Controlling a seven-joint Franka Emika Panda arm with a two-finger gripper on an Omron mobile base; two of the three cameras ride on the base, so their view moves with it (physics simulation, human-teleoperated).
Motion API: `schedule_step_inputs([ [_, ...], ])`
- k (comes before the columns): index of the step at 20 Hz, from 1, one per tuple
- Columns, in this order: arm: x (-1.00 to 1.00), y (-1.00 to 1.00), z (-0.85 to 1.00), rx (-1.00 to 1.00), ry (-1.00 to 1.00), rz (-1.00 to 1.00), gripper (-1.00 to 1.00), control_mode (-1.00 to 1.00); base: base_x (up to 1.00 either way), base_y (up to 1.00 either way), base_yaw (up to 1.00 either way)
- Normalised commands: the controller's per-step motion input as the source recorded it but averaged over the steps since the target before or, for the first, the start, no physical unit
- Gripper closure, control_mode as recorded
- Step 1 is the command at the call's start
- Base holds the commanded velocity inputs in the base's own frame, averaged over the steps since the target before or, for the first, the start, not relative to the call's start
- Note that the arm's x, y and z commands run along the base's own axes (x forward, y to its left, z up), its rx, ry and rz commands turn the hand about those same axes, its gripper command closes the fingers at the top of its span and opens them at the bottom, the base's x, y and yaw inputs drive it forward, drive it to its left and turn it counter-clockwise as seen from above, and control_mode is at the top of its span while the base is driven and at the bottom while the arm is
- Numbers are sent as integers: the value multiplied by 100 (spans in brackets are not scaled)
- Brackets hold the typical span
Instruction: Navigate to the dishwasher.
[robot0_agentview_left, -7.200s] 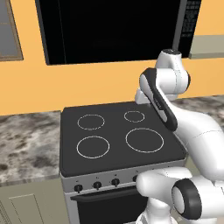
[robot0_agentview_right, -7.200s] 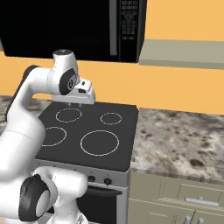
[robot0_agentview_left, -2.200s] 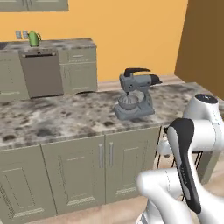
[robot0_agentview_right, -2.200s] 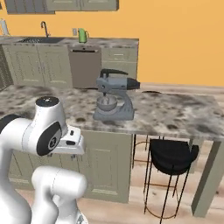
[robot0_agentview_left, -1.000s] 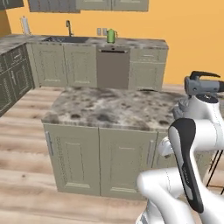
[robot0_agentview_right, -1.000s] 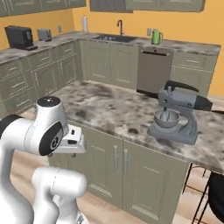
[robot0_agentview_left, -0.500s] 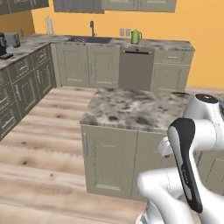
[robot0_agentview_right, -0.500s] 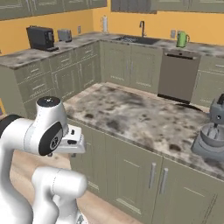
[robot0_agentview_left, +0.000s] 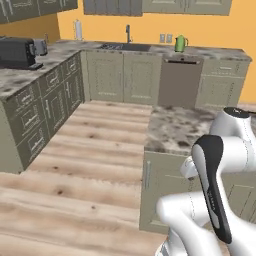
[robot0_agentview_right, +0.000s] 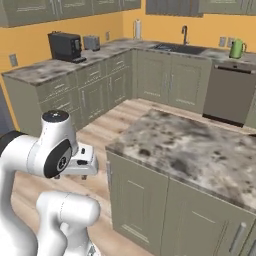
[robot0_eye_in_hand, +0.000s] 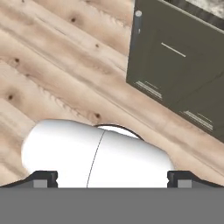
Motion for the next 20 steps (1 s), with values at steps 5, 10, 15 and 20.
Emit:
schedule_step_inputs([
  [5,0,0,0,0,0,0,-100,100,100,100,-2],
  [10,0,0,0,0,0,0,-100,100,100,100,-10],
  [15,0,0,0,0,0,0,-100,100,100,100,-23],
  [20,0,0,0,0,0,0,-100,100,100,54,-54],
])
